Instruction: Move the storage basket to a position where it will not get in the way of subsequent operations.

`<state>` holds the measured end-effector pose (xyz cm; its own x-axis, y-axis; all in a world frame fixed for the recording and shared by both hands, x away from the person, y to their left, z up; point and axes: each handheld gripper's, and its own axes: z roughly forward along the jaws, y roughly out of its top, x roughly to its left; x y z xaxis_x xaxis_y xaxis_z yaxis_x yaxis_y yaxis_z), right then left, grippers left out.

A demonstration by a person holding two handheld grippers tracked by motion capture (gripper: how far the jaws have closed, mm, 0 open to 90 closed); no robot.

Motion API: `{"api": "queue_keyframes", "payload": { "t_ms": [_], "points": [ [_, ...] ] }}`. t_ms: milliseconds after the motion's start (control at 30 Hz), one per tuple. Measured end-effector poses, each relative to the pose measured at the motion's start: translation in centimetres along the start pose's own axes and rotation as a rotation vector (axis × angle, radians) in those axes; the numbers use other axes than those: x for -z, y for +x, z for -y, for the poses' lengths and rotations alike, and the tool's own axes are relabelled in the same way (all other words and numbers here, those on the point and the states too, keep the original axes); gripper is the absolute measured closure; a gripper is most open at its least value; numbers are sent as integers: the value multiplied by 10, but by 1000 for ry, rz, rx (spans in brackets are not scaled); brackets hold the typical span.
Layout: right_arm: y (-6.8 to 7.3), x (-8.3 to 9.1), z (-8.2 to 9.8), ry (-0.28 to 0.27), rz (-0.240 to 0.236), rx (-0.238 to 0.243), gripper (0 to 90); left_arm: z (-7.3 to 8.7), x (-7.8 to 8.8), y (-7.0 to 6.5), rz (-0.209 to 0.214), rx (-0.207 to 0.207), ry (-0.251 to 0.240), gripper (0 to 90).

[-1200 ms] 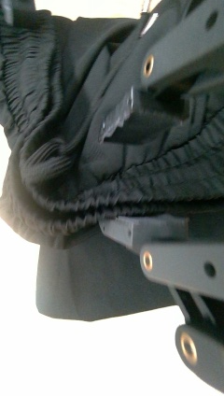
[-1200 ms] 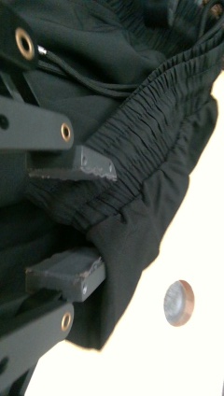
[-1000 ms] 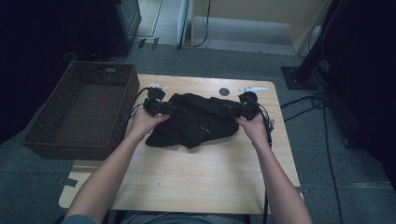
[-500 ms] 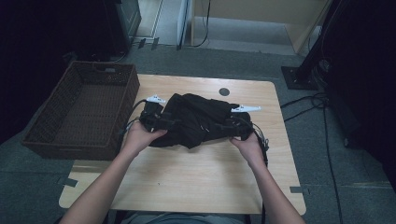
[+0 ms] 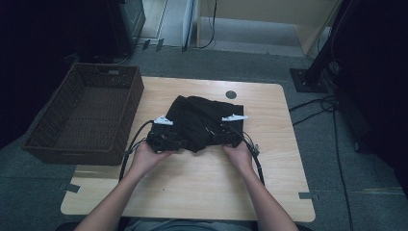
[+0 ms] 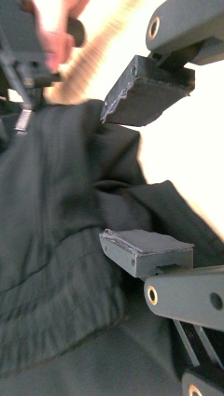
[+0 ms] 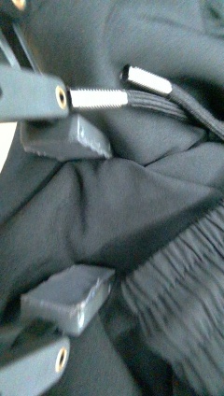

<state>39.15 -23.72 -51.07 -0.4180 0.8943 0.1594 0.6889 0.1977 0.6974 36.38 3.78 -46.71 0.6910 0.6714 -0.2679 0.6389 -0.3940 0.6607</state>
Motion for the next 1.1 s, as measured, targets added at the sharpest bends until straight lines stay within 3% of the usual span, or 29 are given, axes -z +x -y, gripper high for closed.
{"api": "queue_keyframes", "payload": {
  "t_ms": [67, 100, 133, 200, 300, 400, 500, 567, 667, 733, 867, 967, 1100],
  "points": [
    [4, -1, 2, -13, 47, 65, 553, 2, -1, 0, 9, 7, 3, 363],
    [7, -1, 3, -17, 51, 92, 701, 3, -1, -1, 12, 7, -2, 362],
    [8, 0, 4, -15, 28, 95, 778, 3, -1, -2, 16, 9, -3, 361],
    [12, 3, 3, 17, 7, 71, 830, 4, -1, -4, 28, 14, -7, 359],
    [18, 15, 1, 63, -70, 30, 844, 5, 2, -8, 34, 4, -9, 356],
    [25, 37, 5, 49, -118, 3, 845, 6, 8, -11, 40, 3, -18, 353],
    [32, 57, 15, 54, -150, 9, 818, 9, 11, -14, 36, 3, -18, 348],
    [35, 63, 23, 57, -147, 32, 765, 10, 10, -15, 39, 7, -16, 348],
    [33, 70, 30, 17, -137, 54, 617, 12, 4, -15, 38, 8, -6, 343],
    [31, 73, 33, 0, -147, 34, 591, 14, -1, -14, 44, 17, -1, 340],
    [26, 72, 34, -1, -131, 40, 611, 17, -11, -14, 15, 5, -2, 344],
    [23, 64, 35, 34, -126, 35, 688, 17, -16, -10, 11, 16, 4, 462],
    [20, 63, 36, 58, -102, 40, 751, 19, -16, -8, 5, 13, -5, 733]
  ]
}}
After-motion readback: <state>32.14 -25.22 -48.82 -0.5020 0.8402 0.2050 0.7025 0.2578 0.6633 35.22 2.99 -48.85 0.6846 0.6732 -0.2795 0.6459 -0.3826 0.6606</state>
